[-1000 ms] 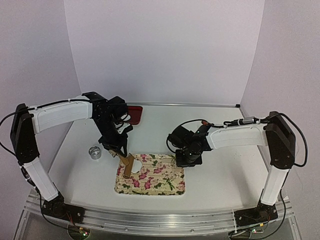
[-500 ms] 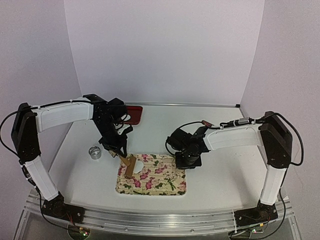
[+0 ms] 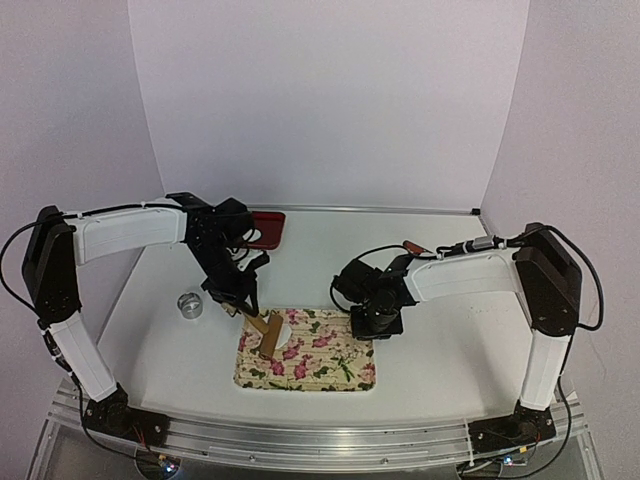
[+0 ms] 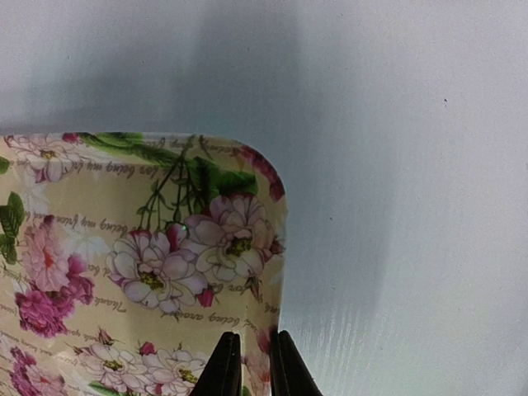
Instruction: Roll out the dumpling wrappers from the dough
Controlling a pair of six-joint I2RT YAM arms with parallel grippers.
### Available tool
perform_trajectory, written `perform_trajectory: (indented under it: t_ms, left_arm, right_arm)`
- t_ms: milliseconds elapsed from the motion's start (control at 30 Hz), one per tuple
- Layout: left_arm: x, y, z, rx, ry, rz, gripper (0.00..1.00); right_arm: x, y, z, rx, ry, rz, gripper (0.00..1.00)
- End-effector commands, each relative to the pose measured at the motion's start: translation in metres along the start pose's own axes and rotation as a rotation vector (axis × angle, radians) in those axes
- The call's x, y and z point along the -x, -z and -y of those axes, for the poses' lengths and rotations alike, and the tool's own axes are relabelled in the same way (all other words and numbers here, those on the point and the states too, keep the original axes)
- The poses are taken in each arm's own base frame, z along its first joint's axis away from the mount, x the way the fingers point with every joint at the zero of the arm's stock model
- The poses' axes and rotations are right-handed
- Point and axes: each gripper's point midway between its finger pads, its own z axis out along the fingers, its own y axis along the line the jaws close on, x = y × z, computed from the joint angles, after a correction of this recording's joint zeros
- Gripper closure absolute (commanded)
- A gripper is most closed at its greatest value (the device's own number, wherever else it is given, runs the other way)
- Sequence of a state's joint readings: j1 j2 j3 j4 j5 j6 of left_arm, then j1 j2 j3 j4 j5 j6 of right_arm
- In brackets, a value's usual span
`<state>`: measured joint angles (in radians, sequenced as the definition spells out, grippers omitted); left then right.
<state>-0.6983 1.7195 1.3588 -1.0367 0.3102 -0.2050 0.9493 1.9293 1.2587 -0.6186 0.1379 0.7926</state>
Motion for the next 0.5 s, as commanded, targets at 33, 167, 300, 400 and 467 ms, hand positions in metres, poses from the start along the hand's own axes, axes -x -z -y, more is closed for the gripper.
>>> perform_trajectory:
  t_ms: [33,167,300,400,467]
  left_arm:
    - [-0.014,-0.023,-0.009,0.021,-0.007,-0.064,1.00]
    - [-0.017,-0.026,-0.011,0.023,-0.004,-0.071,1.00]
    - [-0.024,-0.031,-0.014,0.028,0.001,-0.084,1.00]
    - [-0.030,-0.035,-0.018,0.035,0.007,-0.098,1.00]
    - [-0.034,-0.038,-0.019,0.033,0.009,-0.104,1.00]
  right_arm:
    - [-0.015,-0.016,0.006,-0.025,-0.032,-0.048,0.83]
    - [-0.016,-0.014,0.013,-0.038,-0.051,-0.041,0.82]
    - [-0.017,-0.012,0.016,-0.041,-0.056,-0.038,0.81]
    - [-0.016,-0.011,0.017,-0.046,-0.062,-0.037,0.81]
    - [-0.016,-0.010,0.019,-0.050,-0.067,-0.032,0.81]
